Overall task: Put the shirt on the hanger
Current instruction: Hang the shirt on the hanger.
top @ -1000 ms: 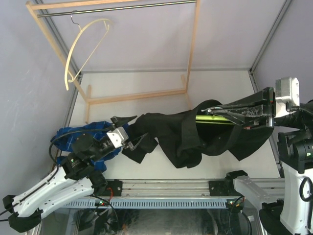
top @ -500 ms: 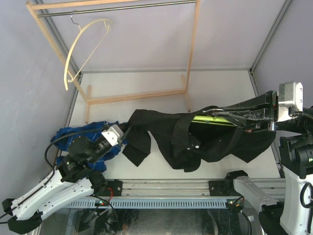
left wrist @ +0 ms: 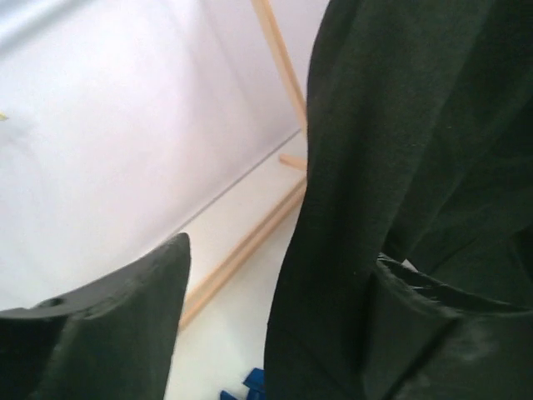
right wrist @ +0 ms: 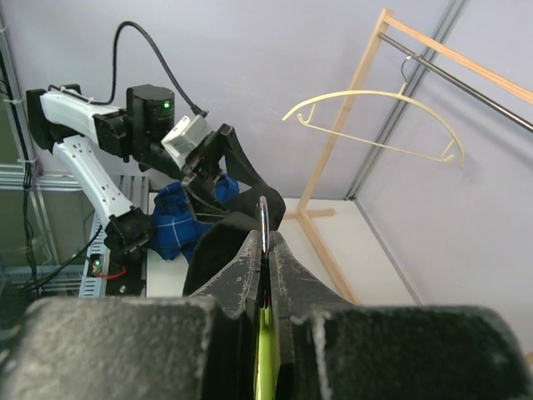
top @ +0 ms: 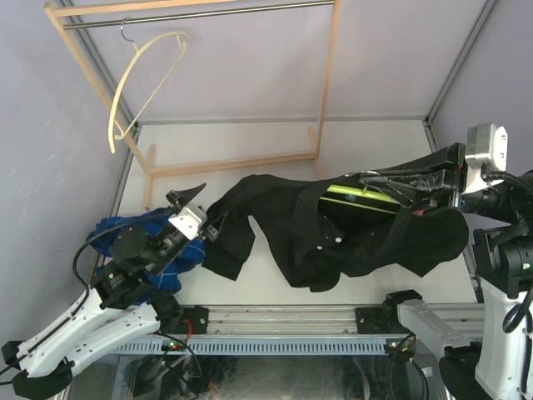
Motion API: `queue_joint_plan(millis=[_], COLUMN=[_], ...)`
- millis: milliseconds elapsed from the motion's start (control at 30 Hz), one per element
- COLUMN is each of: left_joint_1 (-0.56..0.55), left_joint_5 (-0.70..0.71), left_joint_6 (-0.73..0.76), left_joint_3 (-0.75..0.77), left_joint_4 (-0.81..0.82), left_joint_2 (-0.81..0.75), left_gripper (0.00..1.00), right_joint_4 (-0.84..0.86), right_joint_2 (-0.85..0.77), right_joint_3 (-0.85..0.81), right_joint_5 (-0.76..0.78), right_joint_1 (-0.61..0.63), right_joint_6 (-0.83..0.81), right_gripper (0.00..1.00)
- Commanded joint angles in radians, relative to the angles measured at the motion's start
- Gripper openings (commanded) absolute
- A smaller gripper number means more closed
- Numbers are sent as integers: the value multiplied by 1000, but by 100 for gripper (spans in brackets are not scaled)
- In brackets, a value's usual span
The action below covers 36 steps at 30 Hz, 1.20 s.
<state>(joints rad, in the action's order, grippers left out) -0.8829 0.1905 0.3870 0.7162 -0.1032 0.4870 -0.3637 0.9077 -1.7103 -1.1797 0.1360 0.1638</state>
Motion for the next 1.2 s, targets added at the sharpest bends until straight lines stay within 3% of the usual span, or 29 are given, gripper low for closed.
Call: queue_joint_plan(millis=[0, 267, 567, 833, 1167], left_joint_1=[7, 7, 7, 7, 7], left_joint_5=[-116, -336, -603, -687, -727], left_joint_6=[26, 37, 93, 171, 150], left_joint_3=[50, 103, 343, 407, 406], left_joint_4=[-21, -52, -181, -336, -316], left_joint_2=[-32, -96, 117, 236, 292], left_gripper=[81, 77, 72, 64, 63], right_joint_4=[-50, -158, -219, -202, -193], right_joint_2=[28, 39, 46, 5, -6], right_joint_3=[-37, 66, 145, 183, 189], right_joint_5=[87, 206, 389, 342, 297], right_joint_1=[-6, 52, 384, 487, 547], right_joint_6=[-73, -156, -310, -344, -359], right_gripper=[0, 0, 0, 0, 0])
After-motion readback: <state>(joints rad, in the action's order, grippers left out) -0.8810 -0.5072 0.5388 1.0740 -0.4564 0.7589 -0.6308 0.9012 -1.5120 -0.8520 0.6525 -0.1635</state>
